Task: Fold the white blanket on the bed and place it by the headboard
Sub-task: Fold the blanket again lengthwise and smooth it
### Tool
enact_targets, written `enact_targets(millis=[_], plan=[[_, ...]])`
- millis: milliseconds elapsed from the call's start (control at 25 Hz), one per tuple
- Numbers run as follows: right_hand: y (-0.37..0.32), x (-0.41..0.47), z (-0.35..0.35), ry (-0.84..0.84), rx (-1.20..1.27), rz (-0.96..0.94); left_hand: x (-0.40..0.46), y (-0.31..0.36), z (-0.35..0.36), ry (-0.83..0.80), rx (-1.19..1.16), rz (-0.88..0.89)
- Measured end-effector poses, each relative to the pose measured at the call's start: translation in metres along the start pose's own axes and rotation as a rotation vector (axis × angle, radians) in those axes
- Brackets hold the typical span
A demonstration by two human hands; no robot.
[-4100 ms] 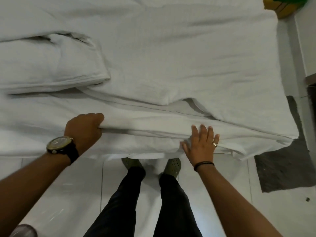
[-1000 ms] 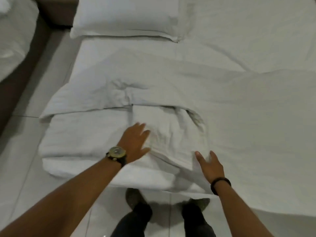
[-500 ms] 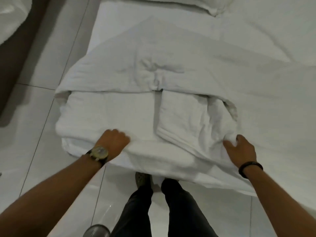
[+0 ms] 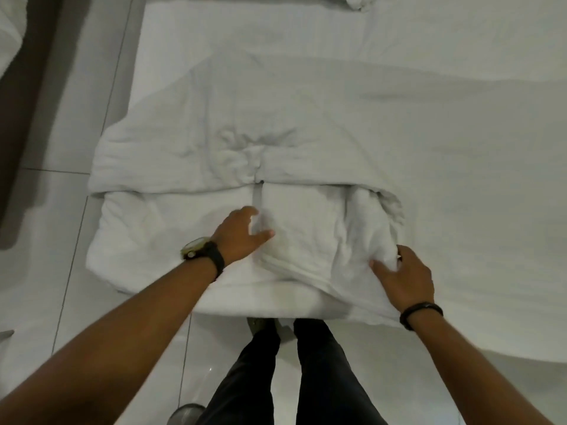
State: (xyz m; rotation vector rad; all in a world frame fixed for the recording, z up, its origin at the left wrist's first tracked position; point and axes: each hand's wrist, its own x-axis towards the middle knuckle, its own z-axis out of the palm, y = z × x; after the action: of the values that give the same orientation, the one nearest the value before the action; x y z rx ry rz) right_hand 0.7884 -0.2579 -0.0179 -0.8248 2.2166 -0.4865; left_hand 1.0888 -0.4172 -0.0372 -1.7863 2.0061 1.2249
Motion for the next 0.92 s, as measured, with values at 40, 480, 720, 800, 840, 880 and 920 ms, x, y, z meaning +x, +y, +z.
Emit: enact_targets(millis=[40,480,720,800,840,880,920], plan=[[-0.005,-0.006,0.0,-0.007,-0.039,-0.067,0.015,0.025,-0.002,0.135,0.103,0.085],[0.017,0.021,-0.032,-0.264,0.308,0.358,0.107,0.204,-0.042,0.193,0.875,0.609],[-0.104,-0.01,-0.028,-0.063,0.127,-0.179,0.065,0.071,-0.222,0.479,0.727,0.399],[-0.174,-0.05,0.015,-0.187,0.125,-0.419,0.045,0.012,-0.271,0.491,0.746,0.249],[-0.207,-0.073,0.046,-0.272,0.115,-0.52,0.041,-0.019,-0.294,0.532,0.743,0.156],[-0.237,-0.098,0.081,-0.35,0.089,-0.609,0.032,-0.05,-0.314,0.547,0.691,0.058],[-0.265,-0.124,0.122,-0.412,0.042,-0.685,0.025,-0.085,-0.334,0.579,0.633,-0.013]])
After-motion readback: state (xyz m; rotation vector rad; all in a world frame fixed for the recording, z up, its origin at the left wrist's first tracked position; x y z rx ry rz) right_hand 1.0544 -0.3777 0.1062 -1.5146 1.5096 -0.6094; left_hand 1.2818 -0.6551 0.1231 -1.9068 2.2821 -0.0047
